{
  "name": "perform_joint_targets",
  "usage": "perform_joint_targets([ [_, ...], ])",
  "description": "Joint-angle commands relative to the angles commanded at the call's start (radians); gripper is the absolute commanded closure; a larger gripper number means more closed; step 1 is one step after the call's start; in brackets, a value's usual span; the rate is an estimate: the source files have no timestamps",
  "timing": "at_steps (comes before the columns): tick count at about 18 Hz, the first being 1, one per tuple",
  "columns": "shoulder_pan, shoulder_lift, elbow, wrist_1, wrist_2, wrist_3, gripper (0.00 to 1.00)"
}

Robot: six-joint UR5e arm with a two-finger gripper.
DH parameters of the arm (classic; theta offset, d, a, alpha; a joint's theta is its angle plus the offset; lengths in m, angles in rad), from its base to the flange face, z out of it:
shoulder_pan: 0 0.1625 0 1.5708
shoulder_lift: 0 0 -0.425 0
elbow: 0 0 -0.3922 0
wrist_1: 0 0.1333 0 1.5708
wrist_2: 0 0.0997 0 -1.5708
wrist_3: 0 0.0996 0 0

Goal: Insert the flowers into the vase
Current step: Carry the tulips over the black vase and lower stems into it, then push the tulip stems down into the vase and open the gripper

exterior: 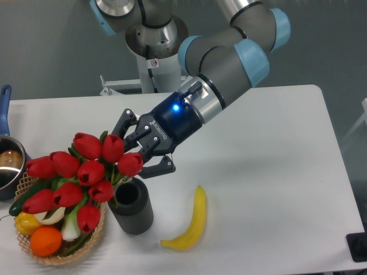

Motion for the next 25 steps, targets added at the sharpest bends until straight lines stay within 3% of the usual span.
perform_joint_targets([
  [5,0.000,-0.035,0.020,0.002,-0.006,0.014,0.63],
  [15,-0.005,-0.078,-0.005,0.002,-0.035,0.083,0.63],
  [21,0.003,-0.078,-0.092,0.002,-0.086,0.178,0.62],
  [25,0.006,-0.078,-0.110,0.002,-0.088,0.190,0.62],
])
